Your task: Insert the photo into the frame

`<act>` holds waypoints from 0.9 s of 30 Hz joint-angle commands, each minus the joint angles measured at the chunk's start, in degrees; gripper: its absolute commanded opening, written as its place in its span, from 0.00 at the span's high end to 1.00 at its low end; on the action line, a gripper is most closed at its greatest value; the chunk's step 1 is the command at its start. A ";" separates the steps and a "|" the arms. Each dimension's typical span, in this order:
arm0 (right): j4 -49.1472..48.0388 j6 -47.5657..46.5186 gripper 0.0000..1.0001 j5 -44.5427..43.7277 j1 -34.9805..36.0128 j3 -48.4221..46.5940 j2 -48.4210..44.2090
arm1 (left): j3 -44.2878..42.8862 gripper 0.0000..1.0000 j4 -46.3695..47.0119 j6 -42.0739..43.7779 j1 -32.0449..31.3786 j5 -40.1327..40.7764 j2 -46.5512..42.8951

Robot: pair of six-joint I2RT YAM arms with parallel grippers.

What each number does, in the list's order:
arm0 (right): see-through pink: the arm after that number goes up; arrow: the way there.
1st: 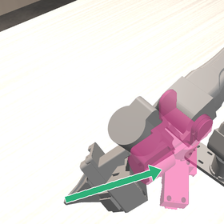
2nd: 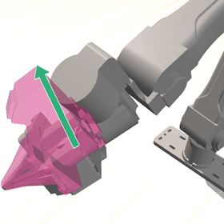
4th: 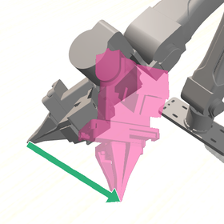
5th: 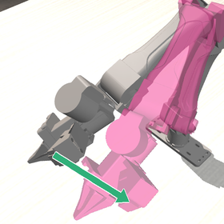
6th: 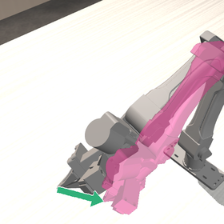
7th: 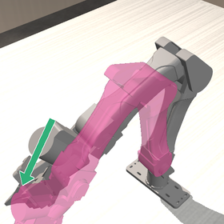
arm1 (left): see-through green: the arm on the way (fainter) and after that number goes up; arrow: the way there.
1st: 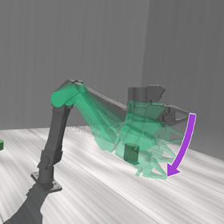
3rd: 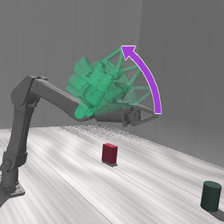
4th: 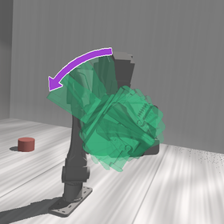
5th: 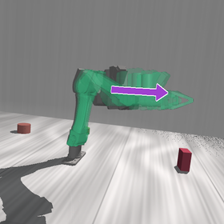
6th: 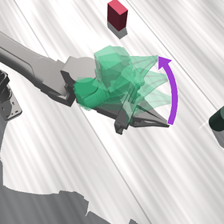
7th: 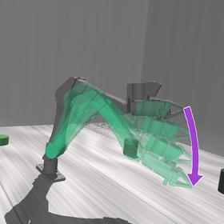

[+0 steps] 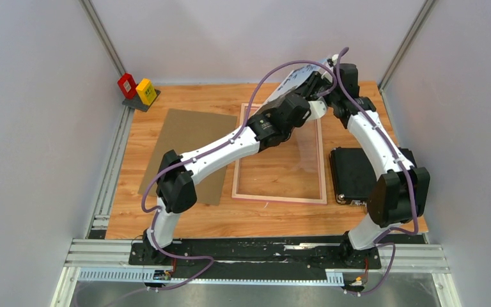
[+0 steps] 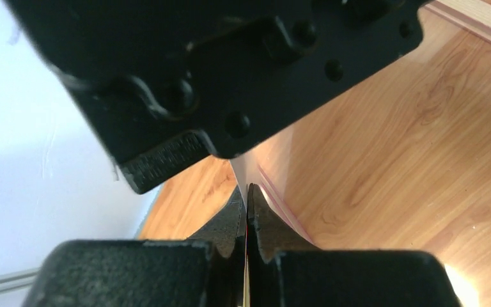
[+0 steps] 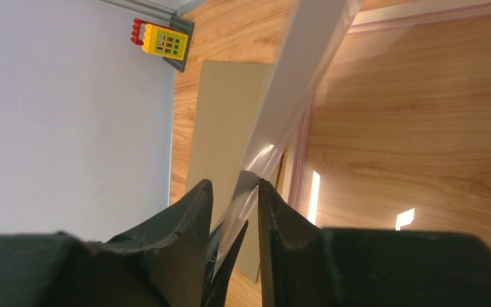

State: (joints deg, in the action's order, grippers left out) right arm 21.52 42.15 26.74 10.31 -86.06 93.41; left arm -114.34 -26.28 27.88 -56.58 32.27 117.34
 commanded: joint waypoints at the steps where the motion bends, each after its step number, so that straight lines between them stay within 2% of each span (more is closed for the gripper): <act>1: -3.54 0.65 0.64 1.03 -0.35 0.25 -3.64 | -2.82 1.00 -0.97 -2.19 -0.41 -0.02 0.07; 6: -3.59 0.50 0.43 0.81 -1.38 0.63 -4.92 | -2.82 1.00 -1.98 -3.66 -0.49 -1.76 -1.66; 8: -3.58 0.65 0.27 0.97 -2.27 0.76 -5.65 | -3.24 1.00 -3.05 -4.37 -0.47 -2.83 -2.54; 10: -3.59 0.65 0.16 1.03 -3.56 0.78 -6.58 | -3.82 1.00 -4.19 -5.12 -0.46 -3.70 -3.30; 14: -3.50 0.70 0.00 0.88 -6.25 1.20 -8.74 | -5.64 1.00 -6.57 -6.72 -0.39 -5.71 -4.40; 22: -3.87 0.03 0.00 -0.95 -14.22 2.99 -12.89 | -14.26 1.00 -13.80 -15.34 0.43 -13.66 -6.10; 27: -4.67 1.26 0.00 0.19 -20.22 3.63 -15.33 | -18.26 1.00 -18.49 -24.31 2.11 -24.04 -7.73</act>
State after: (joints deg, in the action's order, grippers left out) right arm 19.42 42.39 26.65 -6.37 -82.70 81.43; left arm -128.55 -41.06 13.13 -55.75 17.63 114.89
